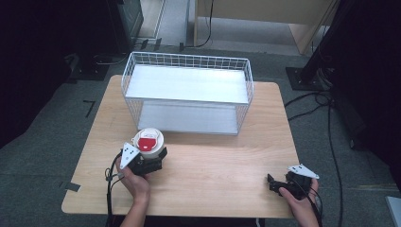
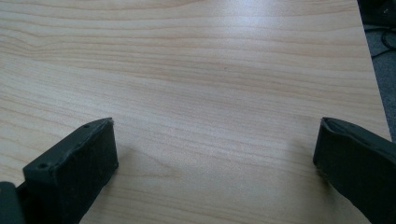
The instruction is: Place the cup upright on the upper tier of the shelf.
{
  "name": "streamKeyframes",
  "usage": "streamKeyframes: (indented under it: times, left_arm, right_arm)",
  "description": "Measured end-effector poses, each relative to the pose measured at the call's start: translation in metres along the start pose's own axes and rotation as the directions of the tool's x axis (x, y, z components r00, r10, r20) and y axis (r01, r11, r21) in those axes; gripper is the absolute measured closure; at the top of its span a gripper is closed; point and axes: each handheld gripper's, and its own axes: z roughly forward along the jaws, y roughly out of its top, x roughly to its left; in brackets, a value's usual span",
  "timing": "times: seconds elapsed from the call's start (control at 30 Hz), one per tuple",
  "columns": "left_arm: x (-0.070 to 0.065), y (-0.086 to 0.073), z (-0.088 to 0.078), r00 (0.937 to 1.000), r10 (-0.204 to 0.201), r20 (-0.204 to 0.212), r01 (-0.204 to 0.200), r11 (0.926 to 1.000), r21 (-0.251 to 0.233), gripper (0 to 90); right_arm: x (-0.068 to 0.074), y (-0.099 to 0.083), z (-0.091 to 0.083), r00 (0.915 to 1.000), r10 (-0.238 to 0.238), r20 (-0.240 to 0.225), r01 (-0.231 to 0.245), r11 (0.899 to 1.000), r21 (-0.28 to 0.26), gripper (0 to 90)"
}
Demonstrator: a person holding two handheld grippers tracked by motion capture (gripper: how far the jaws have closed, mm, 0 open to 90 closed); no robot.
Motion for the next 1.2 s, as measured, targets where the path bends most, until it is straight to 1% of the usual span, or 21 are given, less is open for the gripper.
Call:
streamKeyframes:
  times: [0.07, 0.1, 0.17, 0.23, 0.27, 0.33, 0.43, 0.47, 0.5, 0.57, 0.63, 0.8, 0.93, 0.97, 1.17, 1.2]
  left_arm:
    - [0.002, 0.0, -0.002, 1.0, -0.003, 0.008, 0.003, 0.9998, -0.021, 3.7]
    - [0.003, 0.0, -0.003, 0.9998, -0.012, 0.014, 0.013, 0.9992, -0.037, 4.4]
    - [0.003, 0.0, -0.005, 0.9997, -0.004, 0.023, 0.005, 0.9987, -0.05, 5.4]
    - [0.002, 0.002, -0.006, 0.9993, 0.019, 0.031, -0.017, 0.9979, -0.063, 5.6]
    - [0.002, 0.002, -0.006, 0.9993, 0.019, 0.031, -0.017, 0.9979, -0.063, 5.7]
    - [0.002, 0.005, -0.007, 0.9992, 0.024, 0.03, -0.022, 0.9967, -0.078, 5.7]
    - [0.002, 0.012, -0.008, 0.999, 0.021, 0.04, -0.017, 0.995, -0.099, 5.7]
    - [0.001, 0.015, -0.008, 0.9991, 0.024, 0.037, -0.02, 0.9943, -0.105, 5.7]
    - [0.001, 0.018, -0.009, 0.999, 0.028, 0.036, -0.024, 0.9939, -0.107, 5.7]
    - [0.001, 0.024, -0.009, 0.9978, 0.039, 0.053, -0.032, 0.993, -0.114, 5.7]
    - [0.0, 0.031, -0.008, 0.9974, 0.054, 0.047, -0.048, 0.9915, -0.121, 5.7]
    - [-0.003, 0.046, -0.006, 0.9965, 0.065, 0.052, -0.057, 0.9873, -0.148, 5.6]
    - [-0.008, 0.063, -0.005, 0.9934, 0.093, 0.066, -0.081, 0.9827, -0.166, 5.6]
    - [-0.009, 0.066, -0.005, 0.9933, 0.093, 0.068, -0.08, 0.9821, -0.17, 5.6]
    - [-0.018, 0.094, -0.002, 0.9894, 0.125, 0.074, -0.107, 0.9729, -0.205, 5.6]
    - [-0.02, 0.101, -0.001, 0.9884, 0.132, 0.075, -0.114, 0.97, -0.215, 5.6]
  right_arm:
    - [0.0, 0.0, 0.0, 1.0, 0.0, 0.0, 0.0, 1.0, 0.0, 0.0]
    - [0.0, 0.0, 0.0, 1.0, 0.0, 0.0, 0.0, 1.0, 0.0, 0.0]
    - [0.0, 0.0, 0.0, 1.0, 0.001, -0.001, -0.001, 1.0, 0.0, 0.0]
    - [0.0, 0.0, 0.0, 1.0, 0.001, -0.001, -0.001, 1.0, 0.0, 0.0]
    - [0.0, 0.0, 0.0, 1.0, 0.001, -0.001, -0.001, 1.0, 0.0, 0.0]
    - [0.0, 0.0, 0.0, 1.0, -0.004, -0.005, 0.004, 1.0, 0.0, 0.0]
    - [0.0, 0.0, 0.0, 1.0, -0.004, -0.004, 0.004, 1.0, 0.0, 0.0]
    - [0.0, 0.0, 0.0, 1.0, -0.004, -0.004, 0.004, 1.0, 0.001, 0.0]
    - [0.0, 0.0, 0.0, 1.0, -0.004, -0.004, 0.004, 1.0, 0.0, 0.0]
    - [0.0, 0.0, 0.0, 1.0, -0.004, -0.004, 0.004, 1.0, 0.0, 0.0]
    - [0.0, 0.0, 0.0, 1.0, -0.004, -0.004, 0.004, 1.0, 0.0, 0.0]
    - [0.0, 0.0, 0.0, 1.0, -0.004, -0.005, 0.004, 1.0, 0.0, 0.0]
    - [0.0, 0.0, 0.0, 1.0, -0.004, -0.005, 0.004, 1.0, 0.0, 0.0]
    - [0.0, 0.0, 0.0, 1.0, -0.004, -0.005, 0.004, 1.0, 0.0, 0.0]
    - [0.0, 0.0, 0.0, 1.0, -0.004, -0.005, 0.004, 1.0, 0.0, 0.0]
    - [0.0, 0.0, 0.0, 1.0, -0.004, -0.005, 0.004, 1.0, 0.0, 0.0]
